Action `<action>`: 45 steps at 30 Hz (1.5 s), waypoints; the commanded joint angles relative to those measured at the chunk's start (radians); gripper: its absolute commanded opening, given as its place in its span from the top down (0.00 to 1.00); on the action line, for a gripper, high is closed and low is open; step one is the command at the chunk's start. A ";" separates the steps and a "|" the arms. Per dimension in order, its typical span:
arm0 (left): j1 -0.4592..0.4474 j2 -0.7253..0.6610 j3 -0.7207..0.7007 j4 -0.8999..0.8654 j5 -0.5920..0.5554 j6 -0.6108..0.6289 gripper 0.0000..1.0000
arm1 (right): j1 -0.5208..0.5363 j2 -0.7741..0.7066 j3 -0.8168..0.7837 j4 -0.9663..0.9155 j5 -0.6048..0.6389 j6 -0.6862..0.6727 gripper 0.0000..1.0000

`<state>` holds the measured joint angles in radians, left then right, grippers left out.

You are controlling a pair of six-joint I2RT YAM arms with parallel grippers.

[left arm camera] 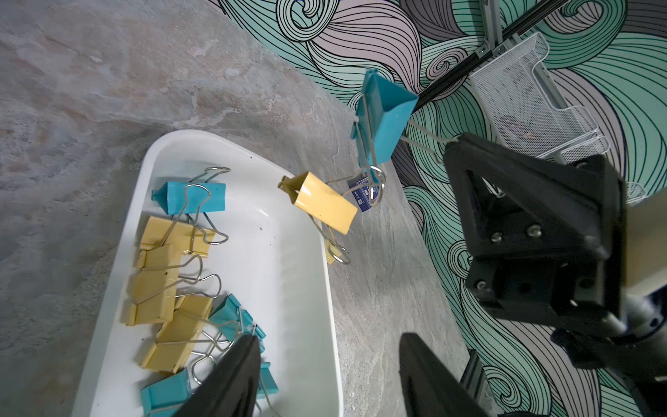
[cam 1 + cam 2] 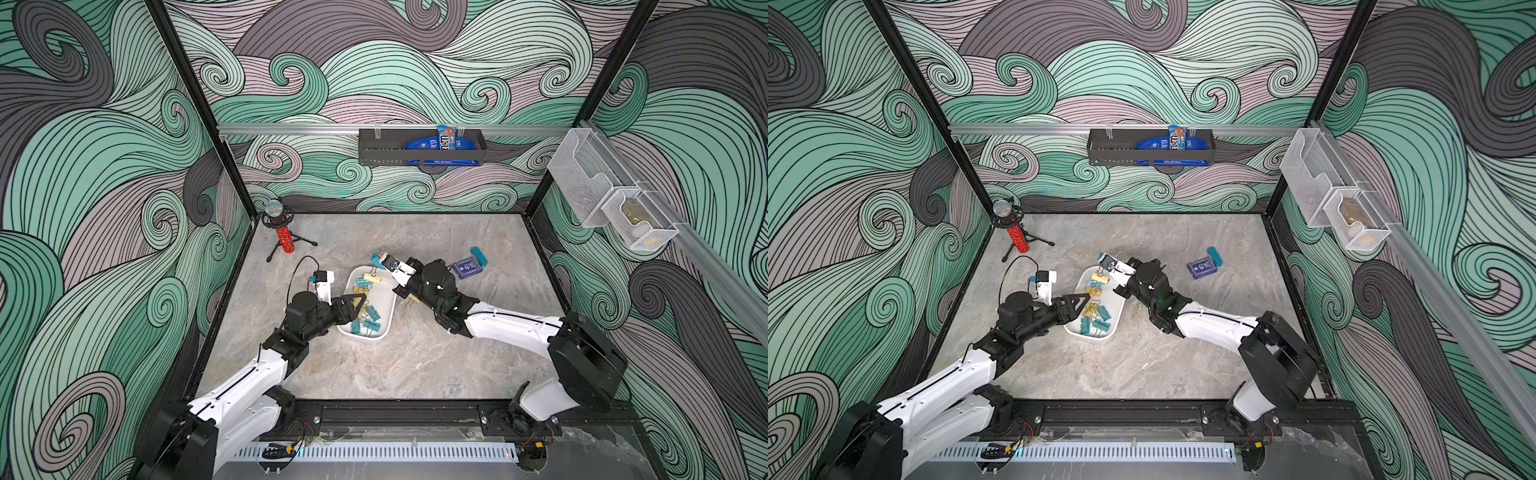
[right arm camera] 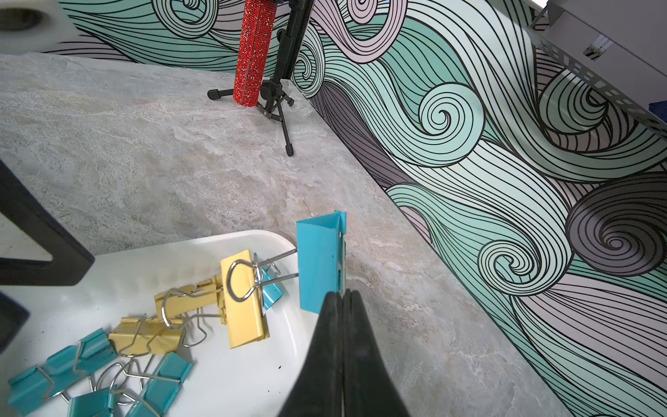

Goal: Take out the binder clips from the storage box
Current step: Adjust the binder clip.

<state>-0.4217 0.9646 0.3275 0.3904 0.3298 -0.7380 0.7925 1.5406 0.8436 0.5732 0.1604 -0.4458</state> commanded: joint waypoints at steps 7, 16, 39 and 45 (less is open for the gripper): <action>-0.007 0.082 0.056 0.108 0.058 -0.081 0.40 | 0.011 -0.016 -0.045 0.098 0.014 0.022 1.00; -0.006 0.158 0.066 0.171 0.090 -0.125 0.45 | 0.020 -0.010 -0.057 0.116 0.025 0.025 1.00; -0.008 0.255 0.071 0.230 0.067 -0.161 0.60 | 0.037 -0.007 -0.082 0.137 0.021 0.027 1.00; -0.008 0.269 0.068 0.246 0.073 -0.167 0.68 | 0.041 -0.001 -0.094 0.154 0.019 0.038 1.00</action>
<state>-0.4217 1.2236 0.3737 0.5995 0.4030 -0.9028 0.8265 1.5406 0.7601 0.6765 0.1749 -0.4294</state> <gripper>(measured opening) 0.326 0.050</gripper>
